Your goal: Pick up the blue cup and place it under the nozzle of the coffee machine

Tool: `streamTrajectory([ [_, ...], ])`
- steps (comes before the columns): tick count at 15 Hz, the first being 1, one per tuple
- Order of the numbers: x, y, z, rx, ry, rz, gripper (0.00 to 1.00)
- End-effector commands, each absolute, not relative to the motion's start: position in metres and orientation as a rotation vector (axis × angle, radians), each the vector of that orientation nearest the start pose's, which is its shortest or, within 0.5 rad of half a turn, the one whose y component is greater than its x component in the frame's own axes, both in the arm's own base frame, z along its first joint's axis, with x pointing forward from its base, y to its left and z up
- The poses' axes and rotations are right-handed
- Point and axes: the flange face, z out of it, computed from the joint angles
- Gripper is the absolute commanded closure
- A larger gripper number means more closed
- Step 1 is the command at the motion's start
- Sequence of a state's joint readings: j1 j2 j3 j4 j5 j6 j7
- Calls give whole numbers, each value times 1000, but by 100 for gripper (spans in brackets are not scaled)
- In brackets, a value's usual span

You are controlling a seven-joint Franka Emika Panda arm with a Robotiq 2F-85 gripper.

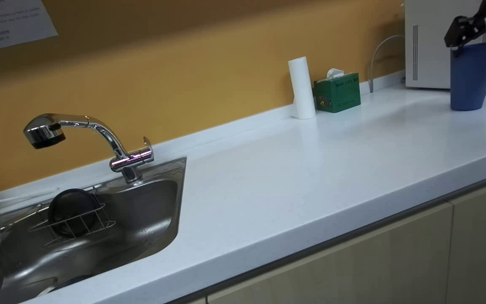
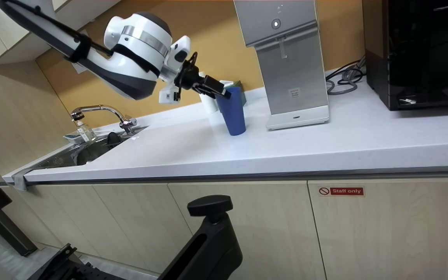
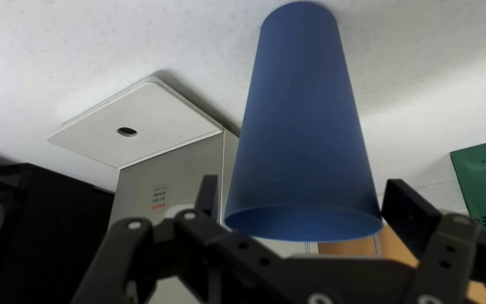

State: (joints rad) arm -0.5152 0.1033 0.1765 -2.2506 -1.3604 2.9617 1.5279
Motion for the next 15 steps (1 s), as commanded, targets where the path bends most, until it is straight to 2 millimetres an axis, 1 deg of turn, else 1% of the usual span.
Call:
streamTrajectory([
  [1, 536, -121, 344, -2994, 926, -1202, 0],
  [5, 540, -120, 333, -3002, 875, -1196, 0],
  [9, 551, -116, 330, -2973, 826, -1248, 0],
  [12, 560, -114, 327, -2961, 827, -1299, 0],
  [13, 562, -115, 324, -2954, 840, -1302, 25],
  [14, 563, -116, 323, -2949, 847, -1313, 26],
  [15, 564, -117, 323, -2943, 855, -1320, 32],
])
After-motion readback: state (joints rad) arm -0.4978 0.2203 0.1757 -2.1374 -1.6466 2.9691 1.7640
